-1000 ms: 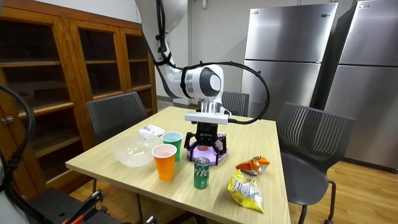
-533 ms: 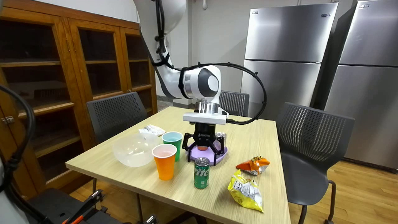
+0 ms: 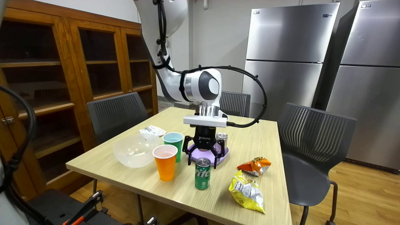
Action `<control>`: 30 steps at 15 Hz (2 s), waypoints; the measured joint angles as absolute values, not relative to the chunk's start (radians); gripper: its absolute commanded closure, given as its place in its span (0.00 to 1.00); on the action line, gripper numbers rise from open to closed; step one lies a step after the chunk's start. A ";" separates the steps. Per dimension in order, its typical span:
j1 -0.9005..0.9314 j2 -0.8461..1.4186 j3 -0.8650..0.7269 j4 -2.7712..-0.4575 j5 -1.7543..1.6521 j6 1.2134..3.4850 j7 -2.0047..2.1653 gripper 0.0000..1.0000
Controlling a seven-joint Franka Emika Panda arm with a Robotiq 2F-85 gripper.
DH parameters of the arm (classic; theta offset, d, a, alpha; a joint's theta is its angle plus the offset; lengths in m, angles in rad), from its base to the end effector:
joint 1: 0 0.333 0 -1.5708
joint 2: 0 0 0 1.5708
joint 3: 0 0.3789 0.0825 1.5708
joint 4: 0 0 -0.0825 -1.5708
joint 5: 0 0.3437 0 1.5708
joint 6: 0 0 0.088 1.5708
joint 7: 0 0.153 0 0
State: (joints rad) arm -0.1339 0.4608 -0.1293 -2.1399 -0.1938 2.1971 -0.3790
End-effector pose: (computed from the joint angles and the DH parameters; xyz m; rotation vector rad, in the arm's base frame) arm 0.4914 -0.1470 0.2117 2.9863 0.3957 -0.6762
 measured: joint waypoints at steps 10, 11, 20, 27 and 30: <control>-0.134 0.470 -0.129 -2.133 -0.200 2.196 -0.379 0.62; -0.134 0.469 -0.129 -2.132 -0.203 2.196 -0.379 0.62; -0.134 0.406 -0.130 -2.119 -0.233 2.193 -0.379 0.62; -0.134 0.413 -0.112 -2.029 -0.232 2.140 -0.411 0.62; -0.134 0.437 -0.098 -1.973 -0.232 2.105 -0.421 0.62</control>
State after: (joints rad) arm -0.1337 0.4372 -0.0982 -1.9726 -0.2320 2.1052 -0.4208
